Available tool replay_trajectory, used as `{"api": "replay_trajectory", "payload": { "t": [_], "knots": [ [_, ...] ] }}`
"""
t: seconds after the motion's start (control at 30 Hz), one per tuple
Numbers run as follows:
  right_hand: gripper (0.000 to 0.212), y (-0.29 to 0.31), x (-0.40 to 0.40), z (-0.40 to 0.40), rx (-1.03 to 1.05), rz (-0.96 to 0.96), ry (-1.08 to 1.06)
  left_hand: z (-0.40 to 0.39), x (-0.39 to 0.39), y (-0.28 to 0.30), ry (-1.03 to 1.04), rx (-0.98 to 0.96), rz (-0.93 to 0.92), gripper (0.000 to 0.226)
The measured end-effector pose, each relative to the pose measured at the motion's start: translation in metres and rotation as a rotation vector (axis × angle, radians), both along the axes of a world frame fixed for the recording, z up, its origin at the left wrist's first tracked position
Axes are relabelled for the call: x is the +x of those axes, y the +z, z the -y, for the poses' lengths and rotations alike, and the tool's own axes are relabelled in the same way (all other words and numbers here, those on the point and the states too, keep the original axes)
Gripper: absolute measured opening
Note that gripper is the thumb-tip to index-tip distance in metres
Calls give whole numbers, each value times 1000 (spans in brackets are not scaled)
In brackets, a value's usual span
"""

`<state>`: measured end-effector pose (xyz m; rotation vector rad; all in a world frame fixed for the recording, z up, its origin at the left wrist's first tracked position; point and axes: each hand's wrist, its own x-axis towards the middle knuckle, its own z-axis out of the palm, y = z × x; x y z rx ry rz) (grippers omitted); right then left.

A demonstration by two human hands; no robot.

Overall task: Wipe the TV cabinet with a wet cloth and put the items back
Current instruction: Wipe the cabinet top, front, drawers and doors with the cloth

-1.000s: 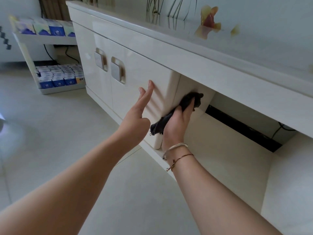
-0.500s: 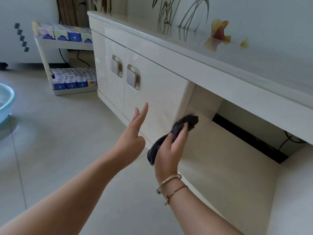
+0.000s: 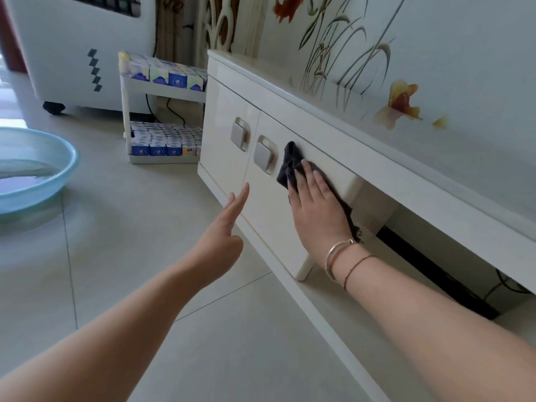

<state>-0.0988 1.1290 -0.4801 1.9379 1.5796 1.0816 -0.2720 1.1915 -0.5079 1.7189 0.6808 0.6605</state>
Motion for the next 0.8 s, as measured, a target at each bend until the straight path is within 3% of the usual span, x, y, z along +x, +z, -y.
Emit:
{"api": "replay_trajectory", "payload": {
  "t": [0.13, 0.23, 0.33, 0.47, 0.57, 0.7, 0.8],
  "knots": [
    [55, -38, -3, 14, -400, -59, 38, 8, -9, -11, -22, 12, -54, 102],
    [50, -37, -4, 19, -569, -18, 67, 5, -12, -18, -24, 28, -110, 102],
    [60, 15, -3, -10, -389, 43, 58, -2, -7, -15, 54, -24, -42, 99],
    [56, 75, -4, -53, -237, 170, -61, -10, -2, -13, 171, -119, 17, 88],
    [56, 44, -3, -48, -304, 151, -21, -17, -5, -25, 208, -102, -16, 79],
    [47, -26, 3, -17, -603, 57, 75, -23, -12, -42, 215, -94, -85, 73],
    [43, -42, 14, -11, -815, 52, 143, -28, -8, -44, 223, -154, -73, 70]
  ]
}}
